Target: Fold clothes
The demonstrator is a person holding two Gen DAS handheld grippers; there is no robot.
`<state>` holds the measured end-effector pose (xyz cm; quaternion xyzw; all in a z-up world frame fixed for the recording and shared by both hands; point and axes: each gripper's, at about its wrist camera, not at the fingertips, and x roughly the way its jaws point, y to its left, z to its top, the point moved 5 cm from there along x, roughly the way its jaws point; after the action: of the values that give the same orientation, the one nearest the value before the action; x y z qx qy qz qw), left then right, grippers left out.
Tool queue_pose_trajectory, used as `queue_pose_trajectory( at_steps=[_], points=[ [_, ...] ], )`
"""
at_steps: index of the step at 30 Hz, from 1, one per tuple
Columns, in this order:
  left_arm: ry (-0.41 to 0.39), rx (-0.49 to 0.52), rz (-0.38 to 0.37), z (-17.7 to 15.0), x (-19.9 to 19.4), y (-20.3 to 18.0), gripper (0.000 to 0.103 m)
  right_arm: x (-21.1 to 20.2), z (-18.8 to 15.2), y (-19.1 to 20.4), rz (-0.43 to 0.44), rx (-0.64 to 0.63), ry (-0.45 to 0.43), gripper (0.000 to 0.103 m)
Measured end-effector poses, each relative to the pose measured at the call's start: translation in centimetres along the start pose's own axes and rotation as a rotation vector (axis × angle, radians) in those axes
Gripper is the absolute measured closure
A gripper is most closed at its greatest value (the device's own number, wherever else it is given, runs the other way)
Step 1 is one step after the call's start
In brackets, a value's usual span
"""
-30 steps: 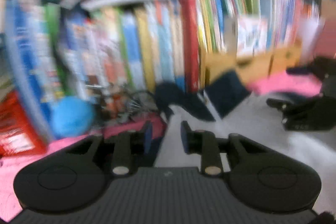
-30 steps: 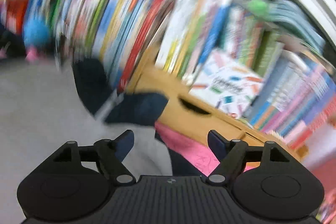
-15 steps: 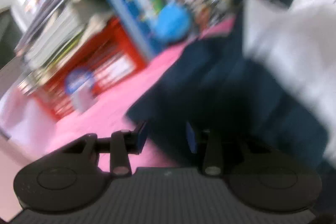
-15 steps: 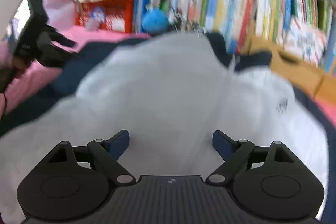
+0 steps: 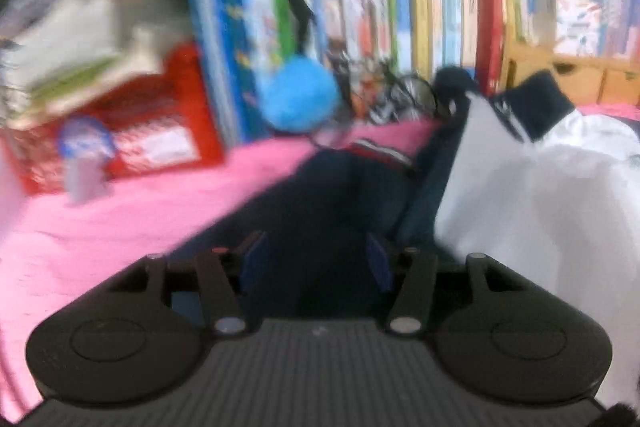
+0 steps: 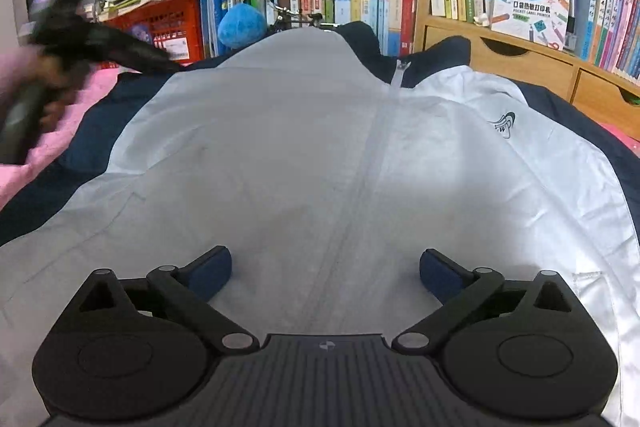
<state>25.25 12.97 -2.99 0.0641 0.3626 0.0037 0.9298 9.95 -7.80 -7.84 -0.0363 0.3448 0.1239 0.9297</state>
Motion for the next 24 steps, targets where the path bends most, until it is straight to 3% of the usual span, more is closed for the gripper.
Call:
queue_pose_trajectory(
  at_steps=[3, 4, 5, 9, 17, 19, 21, 24],
  points=[
    [0.073, -0.015, 0.057, 0.5, 3.1, -1.2, 0.060, 0.0, 0.0, 0.0, 0.001, 0.003, 0.001, 0.000],
    [0.057, -0.033, 0.037, 0.5, 3.0, -1.2, 0.085, 0.0, 0.0, 0.0, 0.001, 0.003, 0.001, 0.000],
    [0.046, -0.056, 0.015, 0.6, 2.5, -1.0, 0.099, 0.1, 0.0, 0.0, 0.002, 0.004, 0.002, 0.000],
    [-0.074, -0.086, 0.068, 2.0, -1.5, 2.7, 0.102, 0.1, 0.0, -0.1, 0.007, 0.010, 0.003, 0.000],
    [-0.323, -0.289, 0.303, 5.3, -11.4, 17.7, 0.102, 0.1, 0.0, -0.1, 0.006, 0.010, 0.004, 0.000],
    [-0.346, -0.348, 0.361, 4.6, -13.0, 21.2, 0.102, 0.1, 0.0, -0.1, 0.006, 0.010, 0.004, 0.000],
    [-0.320, -0.389, 0.405, 3.3, -13.3, 23.8, 0.102, 0.1, 0.0, -0.2, 0.007, 0.010, 0.004, 0.000],
    [-0.213, -0.393, 0.449, -0.1, -11.4, 26.0, 0.102, 0.1, 0.0, -0.2, 0.007, 0.009, 0.003, 0.000]
  ],
)
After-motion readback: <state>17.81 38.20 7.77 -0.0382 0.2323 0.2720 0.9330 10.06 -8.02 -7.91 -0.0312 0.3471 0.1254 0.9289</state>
